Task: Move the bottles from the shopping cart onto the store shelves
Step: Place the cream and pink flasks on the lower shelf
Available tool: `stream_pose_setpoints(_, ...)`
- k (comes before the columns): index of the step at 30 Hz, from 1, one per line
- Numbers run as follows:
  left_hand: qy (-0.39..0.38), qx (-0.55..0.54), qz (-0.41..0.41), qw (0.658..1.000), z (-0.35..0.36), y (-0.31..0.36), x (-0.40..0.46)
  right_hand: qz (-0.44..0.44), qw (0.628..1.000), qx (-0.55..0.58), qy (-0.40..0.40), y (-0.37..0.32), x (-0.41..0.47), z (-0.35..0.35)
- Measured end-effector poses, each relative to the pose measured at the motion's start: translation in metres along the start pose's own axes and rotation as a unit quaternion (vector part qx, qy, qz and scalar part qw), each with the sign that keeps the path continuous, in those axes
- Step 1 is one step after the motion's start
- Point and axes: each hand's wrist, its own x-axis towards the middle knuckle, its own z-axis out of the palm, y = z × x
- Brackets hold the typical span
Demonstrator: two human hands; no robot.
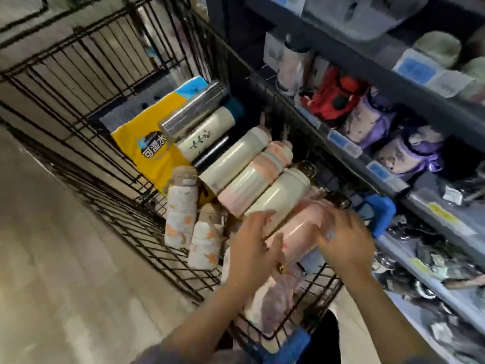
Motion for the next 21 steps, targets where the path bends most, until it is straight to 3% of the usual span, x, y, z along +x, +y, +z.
stream_pose_setpoints(4, 0.005, 0.083, -0.002, 0.997, -0.058, -0.041, 0.116, 0.045, 0.996, -0.041, -0.071, -0.001, 0.004, 0.001)
stream_pose_setpoints(8, -0.068, 0.189, -0.047, 0.979, -0.063, -0.08, 0.19, 0.103, 0.988, -0.055, -0.105, 0.001, 0.002, 0.004)
stream_pose_setpoints(13, -0.192, 0.141, -0.049, 0.97, -0.035, -0.105, 0.213, 0.138, 0.985, -0.04, -0.097, -0.004, 0.0, 0.001)
stream_pose_setpoints(21, -0.16, 0.118, -0.071, 0.977, -0.03, -0.107, 0.216, 0.144, 0.982, -0.043, -0.115, -0.01, 0.006, -0.006)
